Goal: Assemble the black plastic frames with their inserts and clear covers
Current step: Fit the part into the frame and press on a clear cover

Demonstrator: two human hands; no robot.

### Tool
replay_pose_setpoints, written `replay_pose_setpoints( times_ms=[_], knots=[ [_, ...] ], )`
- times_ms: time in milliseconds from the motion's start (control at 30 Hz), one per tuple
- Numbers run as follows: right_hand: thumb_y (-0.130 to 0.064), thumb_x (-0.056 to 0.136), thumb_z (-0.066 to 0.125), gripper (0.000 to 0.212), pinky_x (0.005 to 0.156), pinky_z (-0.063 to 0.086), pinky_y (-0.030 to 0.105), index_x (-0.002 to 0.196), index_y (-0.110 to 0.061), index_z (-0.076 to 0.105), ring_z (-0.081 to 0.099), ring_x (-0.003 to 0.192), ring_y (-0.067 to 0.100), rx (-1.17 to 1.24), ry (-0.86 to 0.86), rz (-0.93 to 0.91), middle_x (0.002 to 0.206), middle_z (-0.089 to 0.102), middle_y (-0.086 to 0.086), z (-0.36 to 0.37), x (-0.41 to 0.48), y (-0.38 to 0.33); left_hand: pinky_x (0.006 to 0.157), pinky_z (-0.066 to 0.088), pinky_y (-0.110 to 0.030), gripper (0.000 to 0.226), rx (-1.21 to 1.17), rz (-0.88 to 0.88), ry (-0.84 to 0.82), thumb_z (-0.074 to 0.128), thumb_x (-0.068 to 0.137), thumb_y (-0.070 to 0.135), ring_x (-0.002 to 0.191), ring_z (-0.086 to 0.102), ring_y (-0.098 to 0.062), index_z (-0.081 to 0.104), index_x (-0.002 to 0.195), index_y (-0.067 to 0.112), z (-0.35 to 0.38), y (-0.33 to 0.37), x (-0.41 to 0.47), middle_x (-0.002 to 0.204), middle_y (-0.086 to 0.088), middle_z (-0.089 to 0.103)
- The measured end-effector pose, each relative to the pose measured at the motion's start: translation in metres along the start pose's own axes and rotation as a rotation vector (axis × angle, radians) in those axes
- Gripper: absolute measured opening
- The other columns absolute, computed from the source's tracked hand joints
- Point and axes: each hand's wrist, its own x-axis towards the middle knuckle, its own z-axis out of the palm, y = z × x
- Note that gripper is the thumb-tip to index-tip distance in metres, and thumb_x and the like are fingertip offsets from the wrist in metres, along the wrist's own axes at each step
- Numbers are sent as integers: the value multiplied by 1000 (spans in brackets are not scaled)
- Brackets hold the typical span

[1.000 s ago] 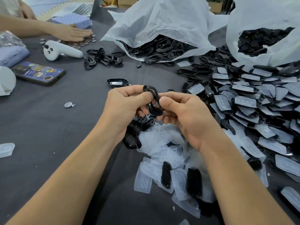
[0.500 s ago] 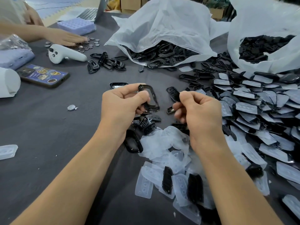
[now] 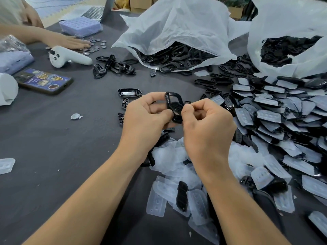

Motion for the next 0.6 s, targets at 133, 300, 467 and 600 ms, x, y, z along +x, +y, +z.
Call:
replay_pose_setpoints(
  times_ms=[133, 300, 467, 600],
  knots=[
    [-19, 93, 70, 19, 55, 38, 8, 75, -16, 68, 59, 61, 1, -37, 31, -48, 54, 57, -15, 1, -2, -3, 63, 60, -24, 27, -17, -64, 19, 69, 86, -13, 68, 76, -19, 72, 98, 12, 3, 0, -3, 80, -16, 79],
    [-20, 94, 69, 20, 56, 40, 11, 75, -15, 66, 59, 65, 9, -79, 17, -82, 55, 59, -13, -1, -1, -1, 70, 63, -36, 24, 26, -80, 16, 75, 84, -6, 66, 69, -25, 70, 94, 16, 5, 0, -4, 86, -36, 67],
    [-21, 96, 67, 18, 60, 47, 29, 79, -13, 67, 62, 57, 15, -100, -24, -109, 60, 65, -8, 1, -2, -1, 68, 60, -61, 38, 132, -39, -23, 78, 79, 12, 64, 73, -27, 70, 110, 33, 5, 0, -5, 77, -14, 77],
    [-20, 97, 66, 18, 59, 46, 20, 80, -15, 68, 62, 61, 13, -72, -34, -84, 62, 64, -10, 0, -1, 0, 62, 63, -37, 29, 70, -24, -49, 71, 90, 0, 66, 76, -21, 74, 108, 23, 4, 1, -6, 80, -12, 79]
  ],
)
